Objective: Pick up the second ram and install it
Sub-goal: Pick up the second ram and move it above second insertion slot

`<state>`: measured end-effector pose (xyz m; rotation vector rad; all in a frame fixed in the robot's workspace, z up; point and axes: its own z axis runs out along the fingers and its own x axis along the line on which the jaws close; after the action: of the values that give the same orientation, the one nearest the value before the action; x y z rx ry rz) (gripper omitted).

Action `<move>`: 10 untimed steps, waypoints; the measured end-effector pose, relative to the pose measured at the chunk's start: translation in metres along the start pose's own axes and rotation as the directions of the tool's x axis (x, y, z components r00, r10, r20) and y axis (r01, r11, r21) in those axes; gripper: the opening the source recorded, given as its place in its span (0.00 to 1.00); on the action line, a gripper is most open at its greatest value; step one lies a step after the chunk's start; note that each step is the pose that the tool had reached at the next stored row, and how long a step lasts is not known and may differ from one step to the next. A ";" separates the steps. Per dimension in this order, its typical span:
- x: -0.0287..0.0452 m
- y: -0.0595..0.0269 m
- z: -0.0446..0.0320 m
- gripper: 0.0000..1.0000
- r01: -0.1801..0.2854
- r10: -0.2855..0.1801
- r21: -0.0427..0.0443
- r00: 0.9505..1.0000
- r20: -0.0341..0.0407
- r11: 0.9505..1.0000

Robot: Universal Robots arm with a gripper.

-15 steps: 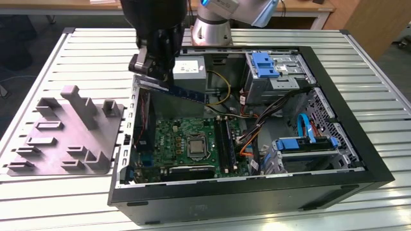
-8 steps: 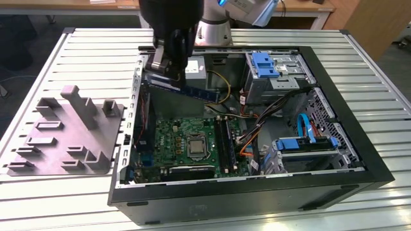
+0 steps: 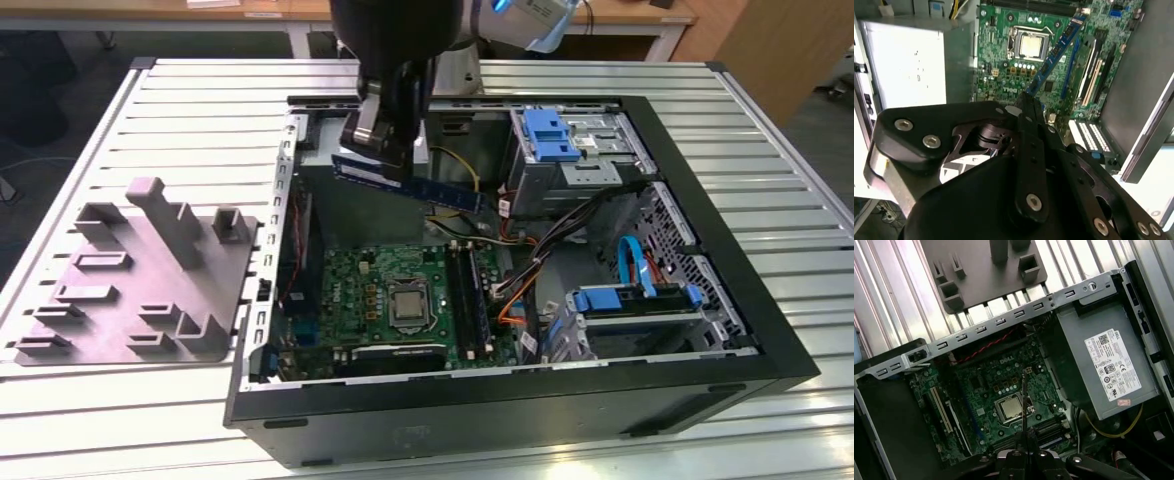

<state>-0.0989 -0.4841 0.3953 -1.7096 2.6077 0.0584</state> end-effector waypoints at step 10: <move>-0.0008 -0.0021 0.0015 0.11 0.000 0.000 0.006 1.000 0.003 1.000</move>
<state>-0.0967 -0.4841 0.3937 -1.7070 2.6028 0.0530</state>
